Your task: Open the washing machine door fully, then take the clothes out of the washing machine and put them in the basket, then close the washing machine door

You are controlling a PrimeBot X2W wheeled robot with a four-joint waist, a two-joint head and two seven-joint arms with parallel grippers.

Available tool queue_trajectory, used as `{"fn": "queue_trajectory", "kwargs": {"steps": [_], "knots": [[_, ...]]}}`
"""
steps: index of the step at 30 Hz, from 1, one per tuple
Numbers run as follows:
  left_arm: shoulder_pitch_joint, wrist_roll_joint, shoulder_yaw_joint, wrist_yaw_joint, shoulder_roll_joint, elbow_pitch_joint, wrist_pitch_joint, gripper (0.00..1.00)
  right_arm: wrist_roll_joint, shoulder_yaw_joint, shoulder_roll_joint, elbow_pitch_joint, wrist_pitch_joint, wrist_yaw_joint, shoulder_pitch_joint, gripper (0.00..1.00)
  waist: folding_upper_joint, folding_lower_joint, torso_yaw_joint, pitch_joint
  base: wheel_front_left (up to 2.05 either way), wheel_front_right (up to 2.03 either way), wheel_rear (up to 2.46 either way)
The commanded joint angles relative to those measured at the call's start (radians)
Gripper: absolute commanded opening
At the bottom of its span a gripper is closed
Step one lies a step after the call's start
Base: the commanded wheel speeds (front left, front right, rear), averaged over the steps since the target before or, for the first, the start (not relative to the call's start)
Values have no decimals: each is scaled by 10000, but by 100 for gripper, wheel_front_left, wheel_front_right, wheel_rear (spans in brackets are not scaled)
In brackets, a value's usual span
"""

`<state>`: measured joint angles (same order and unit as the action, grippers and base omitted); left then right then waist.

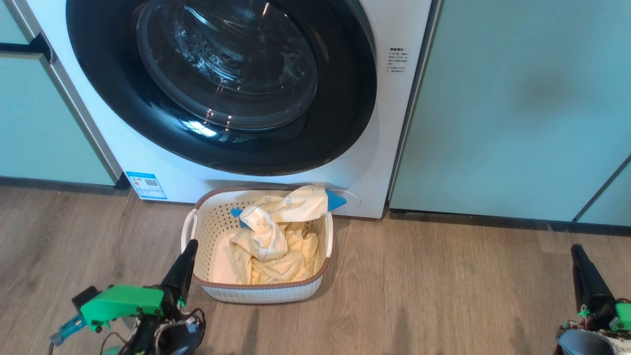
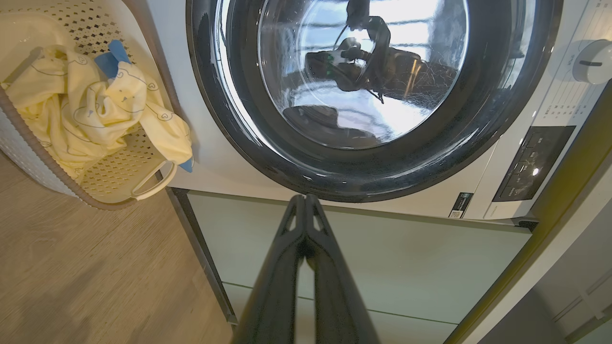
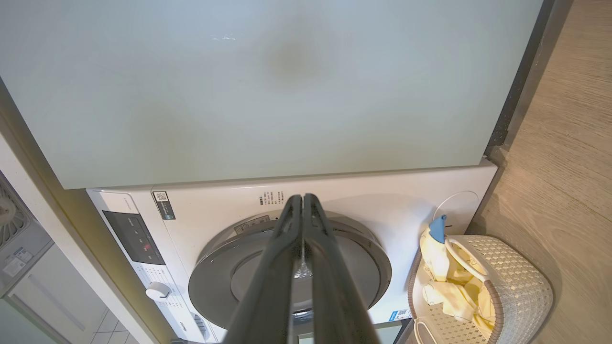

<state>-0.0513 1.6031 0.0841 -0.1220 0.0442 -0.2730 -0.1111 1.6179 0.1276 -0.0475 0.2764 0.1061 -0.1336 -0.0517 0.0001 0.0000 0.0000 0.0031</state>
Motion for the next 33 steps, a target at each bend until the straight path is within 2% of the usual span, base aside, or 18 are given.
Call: {"fn": "queue_trajectory", "kwargs": {"steps": [1, 33], "knots": [[-567, 55, 296, -86, 60, 279, -21, 0, -80, -155, -47, -317, 57, 29, -560, 0, -1, 0, 0, 0, 0, 0, 0], [-567, 56, 296, -86, 60, 279, -20, 0, -89, -143, -39, -317, 66, 29, -561, 0, -1, 0, 0, 0, 0, 0, 0]]}}
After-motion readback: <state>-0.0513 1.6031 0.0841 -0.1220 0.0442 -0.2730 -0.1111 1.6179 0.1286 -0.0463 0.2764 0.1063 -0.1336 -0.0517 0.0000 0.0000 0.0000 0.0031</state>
